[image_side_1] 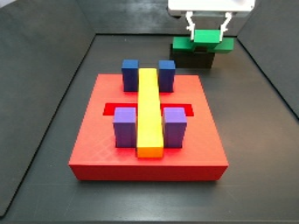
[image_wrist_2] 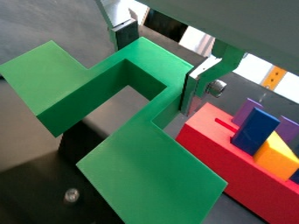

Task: Pick up the green object. Move up. Place the green object on the fixture. Regrasp the green object. Move to above the board. Insert the green object.
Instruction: Place the green object on the fixture.

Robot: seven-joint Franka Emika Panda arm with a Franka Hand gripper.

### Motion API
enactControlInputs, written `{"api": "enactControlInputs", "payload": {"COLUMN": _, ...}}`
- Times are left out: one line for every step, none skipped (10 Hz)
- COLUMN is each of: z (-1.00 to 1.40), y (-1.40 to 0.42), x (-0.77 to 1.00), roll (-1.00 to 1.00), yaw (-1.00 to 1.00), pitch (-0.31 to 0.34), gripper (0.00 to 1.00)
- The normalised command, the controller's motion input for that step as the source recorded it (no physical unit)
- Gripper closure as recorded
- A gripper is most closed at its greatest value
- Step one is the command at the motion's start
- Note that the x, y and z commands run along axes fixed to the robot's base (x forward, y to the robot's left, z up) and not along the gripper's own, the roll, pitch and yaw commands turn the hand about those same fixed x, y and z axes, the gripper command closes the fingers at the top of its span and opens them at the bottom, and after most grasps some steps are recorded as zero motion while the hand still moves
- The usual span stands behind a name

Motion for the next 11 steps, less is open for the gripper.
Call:
{"api": "enactControlInputs", "payload": {"z": 0.00, "y": 0.38, "x": 0.10, "roll": -1.00, "yaw": 0.16, "pitch": 0.057, "gripper": 1.00}}
{"api": "enactControlInputs", "payload": {"z": 0.04, "y": 0.35, "x": 0.09, "roll": -1.00, "yaw": 0.20, "pitch": 0.069, "gripper": 1.00}}
{"api": "enactControlInputs", "payload": {"z": 0.14, "y": 0.37, "x": 0.01, "roll": -0.77, "yaw": 0.11, "pitch": 0.014, "gripper": 1.00}}
{"api": "enactControlInputs", "payload": {"z": 0.00, "y": 0.19, "x": 0.00, "roll": -0.27, "yaw": 0.03, "pitch": 0.000, "gripper": 1.00}}
{"api": "enactControlInputs", "payload": {"z": -0.07, "y": 0.00, "x": 0.00, "roll": 0.17, "yaw": 0.00, "pitch": 0.000, "gripper": 1.00}}
{"api": "enactControlInputs", "payload": {"z": -0.06, "y": 0.00, "x": 0.00, "roll": 0.53, "yaw": -0.17, "pitch": 0.000, "gripper": 1.00}}
{"api": "enactControlInputs", "payload": {"z": 0.00, "y": -0.07, "x": 0.00, "roll": 0.58, "yaw": -0.23, "pitch": 0.000, "gripper": 1.00}}
{"api": "enactControlInputs", "payload": {"z": 0.00, "y": -0.06, "x": 0.00, "roll": 0.51, "yaw": -0.19, "pitch": 0.000, "gripper": 1.00}}
{"api": "enactControlInputs", "payload": {"z": 0.00, "y": -0.11, "x": 0.00, "roll": 0.46, "yaw": -0.16, "pitch": 0.000, "gripper": 1.00}}
{"api": "enactControlInputs", "payload": {"z": -0.06, "y": -0.12, "x": 0.00, "roll": 0.69, "yaw": -0.20, "pitch": 0.000, "gripper": 1.00}}
{"api": "enactControlInputs", "payload": {"z": -0.08, "y": -0.08, "x": -0.02, "roll": 0.40, "yaw": -0.10, "pitch": 0.000, "gripper": 1.00}}
